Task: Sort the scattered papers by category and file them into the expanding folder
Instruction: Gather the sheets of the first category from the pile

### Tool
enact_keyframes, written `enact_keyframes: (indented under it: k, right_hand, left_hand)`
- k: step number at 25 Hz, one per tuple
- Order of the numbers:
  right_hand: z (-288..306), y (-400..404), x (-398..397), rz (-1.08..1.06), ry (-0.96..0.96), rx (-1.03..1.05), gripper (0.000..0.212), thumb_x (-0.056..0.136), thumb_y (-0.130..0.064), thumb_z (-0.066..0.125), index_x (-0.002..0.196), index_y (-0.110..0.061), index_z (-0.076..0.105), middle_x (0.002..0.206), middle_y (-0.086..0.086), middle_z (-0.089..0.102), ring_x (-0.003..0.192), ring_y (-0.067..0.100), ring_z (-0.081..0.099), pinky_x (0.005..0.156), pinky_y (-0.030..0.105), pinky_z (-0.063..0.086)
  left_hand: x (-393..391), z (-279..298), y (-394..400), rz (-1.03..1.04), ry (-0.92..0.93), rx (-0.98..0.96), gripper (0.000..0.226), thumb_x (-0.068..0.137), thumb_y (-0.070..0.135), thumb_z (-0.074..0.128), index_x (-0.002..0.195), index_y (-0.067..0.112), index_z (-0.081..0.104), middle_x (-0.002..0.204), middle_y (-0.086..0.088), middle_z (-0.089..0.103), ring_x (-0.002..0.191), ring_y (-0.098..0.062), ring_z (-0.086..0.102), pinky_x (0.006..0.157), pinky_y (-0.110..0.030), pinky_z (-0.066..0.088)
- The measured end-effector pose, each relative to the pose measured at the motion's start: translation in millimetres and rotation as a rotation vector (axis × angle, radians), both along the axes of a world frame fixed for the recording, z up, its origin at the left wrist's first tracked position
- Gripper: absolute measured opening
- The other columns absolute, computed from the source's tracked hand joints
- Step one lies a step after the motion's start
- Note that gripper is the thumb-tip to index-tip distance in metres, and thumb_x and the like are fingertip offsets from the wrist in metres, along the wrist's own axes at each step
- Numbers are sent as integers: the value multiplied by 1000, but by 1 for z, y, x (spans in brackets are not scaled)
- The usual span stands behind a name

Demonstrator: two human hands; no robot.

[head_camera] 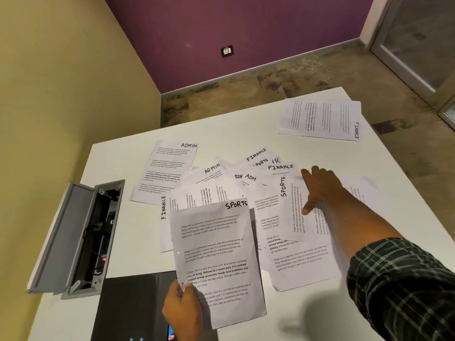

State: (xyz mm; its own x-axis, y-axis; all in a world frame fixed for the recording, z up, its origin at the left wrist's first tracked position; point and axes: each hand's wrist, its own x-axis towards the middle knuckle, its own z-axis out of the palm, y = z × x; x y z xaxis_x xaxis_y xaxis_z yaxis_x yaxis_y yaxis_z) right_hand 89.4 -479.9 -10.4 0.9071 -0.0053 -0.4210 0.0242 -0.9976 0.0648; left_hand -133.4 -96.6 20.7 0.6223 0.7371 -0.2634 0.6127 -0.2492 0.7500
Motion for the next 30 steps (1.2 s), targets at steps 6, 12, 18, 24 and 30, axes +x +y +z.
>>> enact_keyframes:
  k: [6,12,18,24,30]
  right_hand:
    - [2,4,-12,-37,-41,52,72,50,-61,88,99,-27,47,96,-5,61,95,20,53,78,34,38]
    - [19,3,-31,20,-50,10,28,69,-33,74,80,-31,48,98,-7,61,90,19,53,75,31,32]
    - [64,-15,-57,-32,48,248,28,64,-25,72,75,-22,46,74,-6,58,75,25,58,63,32,36]
    - [72,-18,-104,-17,95,282,56,54,-32,76,101,-35,46,86,-9,61,79,22,59,74,33,45]
    - [78,6,-124,-196,226,437,64,37,-39,91,94,-23,66,98,-3,69,85,14,67,73,32,58]
  left_hand:
    - [-4,10,4,-13,-5,-39,19,89,-1,57,77,11,65,71,-6,71,61,-24,66,55,-29,51]
    - [-12,18,13,-80,10,-36,19,86,0,58,72,11,64,70,-2,70,67,-24,67,59,-36,55]
    - [-31,26,22,-133,42,-17,15,88,2,56,75,4,62,70,-7,67,63,-26,62,52,-27,47]
    - [-36,37,21,-238,111,-20,15,86,3,55,72,1,56,66,-11,63,59,-25,54,55,-33,44]
    - [-33,45,13,-533,261,-127,17,91,6,48,80,7,60,70,-5,70,62,-15,66,52,-26,52]
